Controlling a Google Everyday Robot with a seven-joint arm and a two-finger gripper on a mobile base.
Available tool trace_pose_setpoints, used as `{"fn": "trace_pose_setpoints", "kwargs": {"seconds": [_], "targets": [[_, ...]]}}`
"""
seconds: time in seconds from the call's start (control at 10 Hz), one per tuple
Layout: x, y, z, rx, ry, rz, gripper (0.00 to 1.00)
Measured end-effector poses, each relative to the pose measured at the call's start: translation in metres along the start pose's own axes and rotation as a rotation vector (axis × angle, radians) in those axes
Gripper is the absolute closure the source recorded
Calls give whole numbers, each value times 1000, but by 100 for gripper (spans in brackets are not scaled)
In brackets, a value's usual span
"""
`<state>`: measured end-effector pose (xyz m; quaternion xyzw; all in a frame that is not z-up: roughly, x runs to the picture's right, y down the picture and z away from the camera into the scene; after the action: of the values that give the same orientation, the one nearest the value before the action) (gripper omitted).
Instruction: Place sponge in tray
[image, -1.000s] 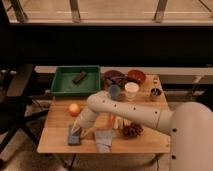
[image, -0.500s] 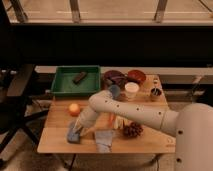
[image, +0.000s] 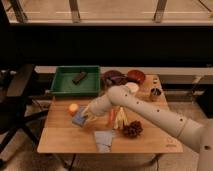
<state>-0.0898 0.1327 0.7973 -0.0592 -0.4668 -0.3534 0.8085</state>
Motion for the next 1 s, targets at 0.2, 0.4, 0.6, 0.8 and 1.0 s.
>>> {"fn": "trace_pose_setpoints", "kwargs": {"seconds": [0.2,0.4,0.6,0.8,1.0], "targets": [[40,-10,-13,57,28,68,100],[62,-22,-18,70,28,97,100],[68,-22,-21,74,30,107,100],[67,-22,-19,71,29,104,100],[73,-22,-23,81,51,111,100]]}}
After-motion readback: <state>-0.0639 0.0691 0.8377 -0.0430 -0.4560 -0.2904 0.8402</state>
